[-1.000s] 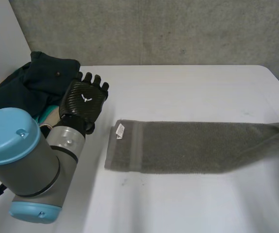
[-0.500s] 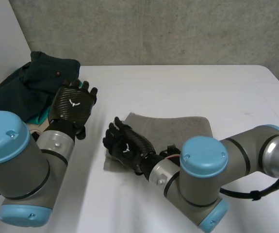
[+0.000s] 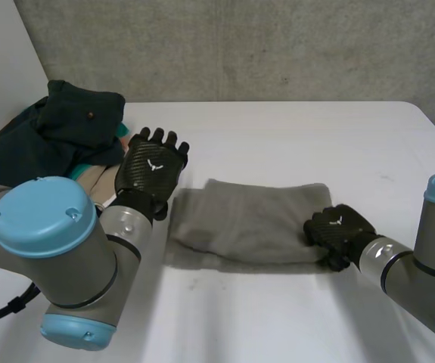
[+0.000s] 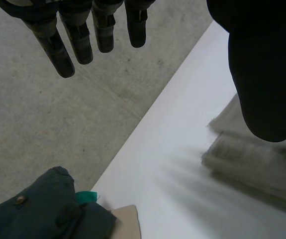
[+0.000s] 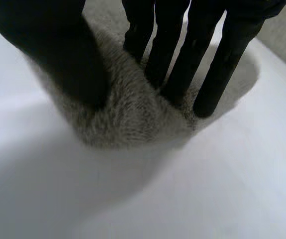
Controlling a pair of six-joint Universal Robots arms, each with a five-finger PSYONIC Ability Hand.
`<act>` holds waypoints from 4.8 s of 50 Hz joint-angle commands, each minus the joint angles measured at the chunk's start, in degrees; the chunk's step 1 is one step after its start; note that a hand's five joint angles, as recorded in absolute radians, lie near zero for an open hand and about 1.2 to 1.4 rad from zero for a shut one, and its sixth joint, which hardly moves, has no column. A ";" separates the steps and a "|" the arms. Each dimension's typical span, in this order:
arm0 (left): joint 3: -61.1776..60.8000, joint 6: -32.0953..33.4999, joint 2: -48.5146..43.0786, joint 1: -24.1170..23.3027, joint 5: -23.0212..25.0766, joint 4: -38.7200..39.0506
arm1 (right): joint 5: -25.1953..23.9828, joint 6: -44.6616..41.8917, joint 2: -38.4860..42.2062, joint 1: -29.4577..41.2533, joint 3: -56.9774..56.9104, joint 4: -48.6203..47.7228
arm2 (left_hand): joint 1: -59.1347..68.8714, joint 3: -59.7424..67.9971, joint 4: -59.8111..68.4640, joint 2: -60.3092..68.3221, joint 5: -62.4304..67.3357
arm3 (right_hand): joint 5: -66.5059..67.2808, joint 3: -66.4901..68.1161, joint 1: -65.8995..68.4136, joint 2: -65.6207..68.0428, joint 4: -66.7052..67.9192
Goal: Fold the laundry.
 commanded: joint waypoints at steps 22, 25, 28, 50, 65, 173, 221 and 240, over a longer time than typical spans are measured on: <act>-7.68 -0.97 8.54 5.99 -0.55 -0.88 | 1.11 -26.74 8.88 30.44 -12.13 -15.57 | -0.84 -1.99 -1.60 -1.64 -2.75 | -0.62 -0.51 3.20 -1.49 -0.38; -7.06 -2.02 8.54 6.52 -0.46 -0.88 | 1.19 -21.65 7.92 30.53 -12.04 -16.45 | -0.84 -1.99 -1.60 -1.64 -2.75 | -49.31 -49.20 -45.50 -50.19 -49.08; -5.66 -3.69 8.37 6.52 -0.20 -0.70 | 2.16 -12.00 3.10 28.51 -11.69 -16.10 | -0.84 -1.99 -1.60 -1.64 -2.75 | -49.31 -49.20 -45.50 -50.19 -49.08; 29.75 -24.96 -17.55 -4.29 7.28 -20.11 | 1.20 30.31 3.42 8.12 -22.66 10.51 | 2.57 1.42 1.82 1.77 0.66 | -49.31 -49.20 -45.50 -50.19 -49.08; 27.31 -16.72 -21.96 -4.81 -4.85 -29.62 | -2.59 27.32 13.80 8.64 -29.09 14.75 | 3.41 2.26 2.66 2.61 1.50 | -49.31 -49.20 -45.50 -50.19 -49.08; 11.13 -15.47 0.02 -4.99 4.90 -17.40 | -8.99 27.58 21.53 -3.05 -35.33 5.43 | 0.55 -0.60 -0.20 -0.24 -1.35 | -41.99 -41.88 -38.18 -42.87 -41.76; 12.63 -15.21 -1.92 -2.44 4.90 -17.22 | 22.18 45.00 51.58 -14.64 -94.73 10.18 | 0.89 -0.26 0.13 0.09 -1.02 | 20.69 20.80 24.50 19.81 20.92; 13.77 -15.12 -3.06 -2.97 4.90 -17.31 | 22.11 37.86 53.27 -21.77 -95.45 10.18 | 0.89 -0.26 0.13 0.09 -1.02 | 20.69 20.80 24.50 19.81 20.92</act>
